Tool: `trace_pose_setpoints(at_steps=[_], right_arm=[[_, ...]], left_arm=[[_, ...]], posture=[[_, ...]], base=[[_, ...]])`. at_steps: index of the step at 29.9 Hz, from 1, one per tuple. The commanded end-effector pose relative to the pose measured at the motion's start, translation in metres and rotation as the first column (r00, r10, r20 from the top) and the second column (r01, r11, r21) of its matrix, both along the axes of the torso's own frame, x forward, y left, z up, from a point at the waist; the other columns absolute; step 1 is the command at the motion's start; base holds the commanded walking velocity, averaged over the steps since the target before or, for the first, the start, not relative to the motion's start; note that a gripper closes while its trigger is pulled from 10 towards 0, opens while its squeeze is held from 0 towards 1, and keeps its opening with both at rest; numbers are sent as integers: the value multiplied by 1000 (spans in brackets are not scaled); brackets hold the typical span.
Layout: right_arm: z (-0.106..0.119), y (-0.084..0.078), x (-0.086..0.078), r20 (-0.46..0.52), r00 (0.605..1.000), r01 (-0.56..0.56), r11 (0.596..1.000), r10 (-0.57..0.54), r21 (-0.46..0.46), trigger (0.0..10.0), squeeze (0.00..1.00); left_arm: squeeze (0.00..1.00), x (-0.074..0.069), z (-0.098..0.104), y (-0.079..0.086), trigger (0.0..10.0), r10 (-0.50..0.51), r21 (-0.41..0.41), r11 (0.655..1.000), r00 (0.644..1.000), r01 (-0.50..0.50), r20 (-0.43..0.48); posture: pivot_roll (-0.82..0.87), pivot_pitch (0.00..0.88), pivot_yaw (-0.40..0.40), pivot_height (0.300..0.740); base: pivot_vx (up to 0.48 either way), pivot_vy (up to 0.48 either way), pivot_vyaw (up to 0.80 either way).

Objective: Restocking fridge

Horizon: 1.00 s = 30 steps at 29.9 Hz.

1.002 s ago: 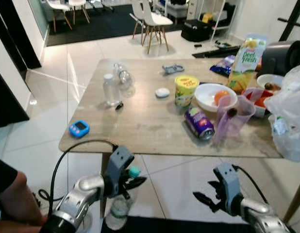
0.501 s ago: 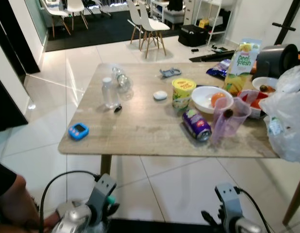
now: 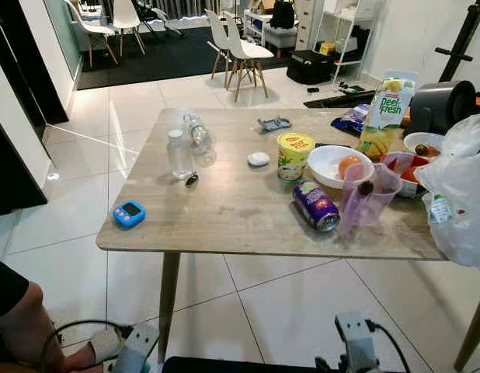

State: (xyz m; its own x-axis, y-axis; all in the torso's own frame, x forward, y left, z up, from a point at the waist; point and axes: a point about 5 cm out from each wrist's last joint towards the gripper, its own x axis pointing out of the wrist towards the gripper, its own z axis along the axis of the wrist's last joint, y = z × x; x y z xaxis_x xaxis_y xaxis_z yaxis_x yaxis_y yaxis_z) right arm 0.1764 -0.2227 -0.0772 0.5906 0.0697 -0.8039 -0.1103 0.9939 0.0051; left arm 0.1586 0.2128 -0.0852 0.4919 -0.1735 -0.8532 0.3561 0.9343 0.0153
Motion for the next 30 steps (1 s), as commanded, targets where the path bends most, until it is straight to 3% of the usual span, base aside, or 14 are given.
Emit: trace_pose_setpoints(at_steps=[1,4,17,24,30], right_arm=[[-1,-1,-1,-4,1000,11,1000,-11,-8,10000,0],[-12,2,-21,-93,993,66,998,-67,-11,10000,0],[-23,-4,-53,-199,965,161,985,-170,-58,10000,0],[-25,0,-55,-208,965,149,987,-159,-61,10000,0],[-25,5,-51,-210,967,136,989,-146,-61,10000,0]], left_arm=[[0,-1,-1,-1,10000,-3,8,1000,1000,3,4],[0,-14,-7,2,10000,62,20,998,997,-62,-41],[0,-37,-16,10,10000,203,73,978,973,-195,-113],[0,-38,-18,-1,10000,203,58,979,972,-197,-119],[0,-43,-21,0,10000,222,110,972,962,-207,-156]], posture=[[93,7,16,740],[100,0,8,740],[102,0,-14,740],[102,0,-16,740],[100,0,-14,740]], base=[[0,0,0],[0,0,0],[0,0,0],[0,0,0],[0,0,0]])
